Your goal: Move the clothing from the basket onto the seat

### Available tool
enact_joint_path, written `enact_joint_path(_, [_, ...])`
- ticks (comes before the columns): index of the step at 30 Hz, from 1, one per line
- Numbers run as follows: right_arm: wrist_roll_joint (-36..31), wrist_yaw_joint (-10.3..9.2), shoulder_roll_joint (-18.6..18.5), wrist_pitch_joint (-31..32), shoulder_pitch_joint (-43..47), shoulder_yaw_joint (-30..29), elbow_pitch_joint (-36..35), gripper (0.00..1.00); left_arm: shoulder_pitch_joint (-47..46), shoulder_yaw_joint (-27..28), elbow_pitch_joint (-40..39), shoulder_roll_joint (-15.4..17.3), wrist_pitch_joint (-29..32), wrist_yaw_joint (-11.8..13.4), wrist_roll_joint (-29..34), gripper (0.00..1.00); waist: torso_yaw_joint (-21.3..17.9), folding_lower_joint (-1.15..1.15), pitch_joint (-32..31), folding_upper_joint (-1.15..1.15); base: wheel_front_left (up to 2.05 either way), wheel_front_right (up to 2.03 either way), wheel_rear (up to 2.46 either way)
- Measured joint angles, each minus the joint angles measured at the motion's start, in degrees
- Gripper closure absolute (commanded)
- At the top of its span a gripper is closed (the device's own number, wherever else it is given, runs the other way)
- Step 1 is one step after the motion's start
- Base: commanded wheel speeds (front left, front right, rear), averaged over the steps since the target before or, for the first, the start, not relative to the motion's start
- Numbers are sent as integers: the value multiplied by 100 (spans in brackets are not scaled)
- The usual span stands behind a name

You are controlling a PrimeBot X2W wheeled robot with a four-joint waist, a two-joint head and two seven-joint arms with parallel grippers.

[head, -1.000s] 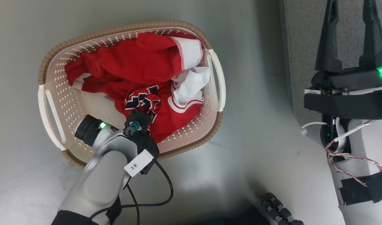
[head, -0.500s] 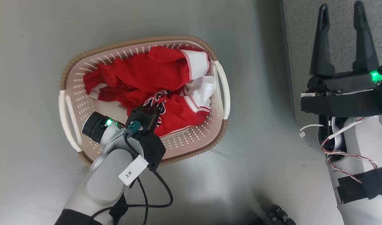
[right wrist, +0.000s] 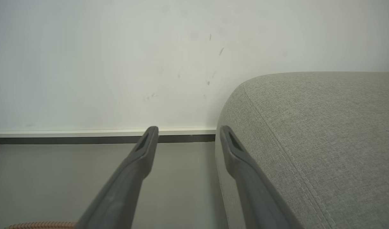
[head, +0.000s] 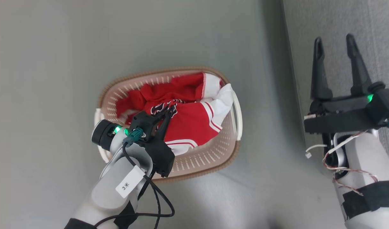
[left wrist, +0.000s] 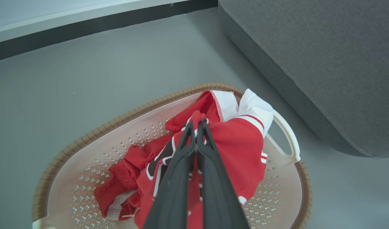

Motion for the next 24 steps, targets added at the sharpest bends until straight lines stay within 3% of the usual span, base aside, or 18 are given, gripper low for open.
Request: enact_joint_path(24, [-13, 202, 214, 1, 691, 272, 948, 0, -116, 222, -81, -37, -96, -63, -360, 100, 556, 0, -2028, 0, 0, 0, 0])
